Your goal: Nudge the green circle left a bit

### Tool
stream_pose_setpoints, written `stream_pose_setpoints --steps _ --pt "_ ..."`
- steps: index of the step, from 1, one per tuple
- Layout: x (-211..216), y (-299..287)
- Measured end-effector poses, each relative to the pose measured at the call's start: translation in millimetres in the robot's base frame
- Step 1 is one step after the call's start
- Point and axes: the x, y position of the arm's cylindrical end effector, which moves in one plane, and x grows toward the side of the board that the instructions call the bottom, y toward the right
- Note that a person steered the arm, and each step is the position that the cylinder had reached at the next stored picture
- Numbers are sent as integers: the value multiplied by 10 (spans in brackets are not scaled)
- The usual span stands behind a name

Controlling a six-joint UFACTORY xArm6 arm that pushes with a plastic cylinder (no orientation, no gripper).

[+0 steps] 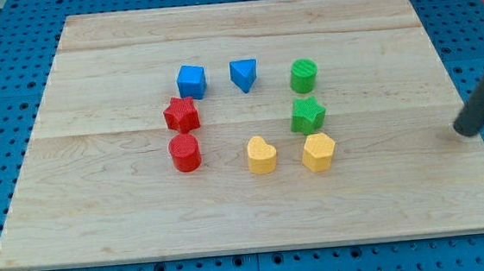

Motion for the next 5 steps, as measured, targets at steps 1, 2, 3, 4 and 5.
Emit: stream_pose_setpoints --steps 1,2,3,4,5 --pt "-412 -312" --pt "-644 -706" --pt "-653 -1161" --pt "-691 -1585" --pt "-723 -1792"
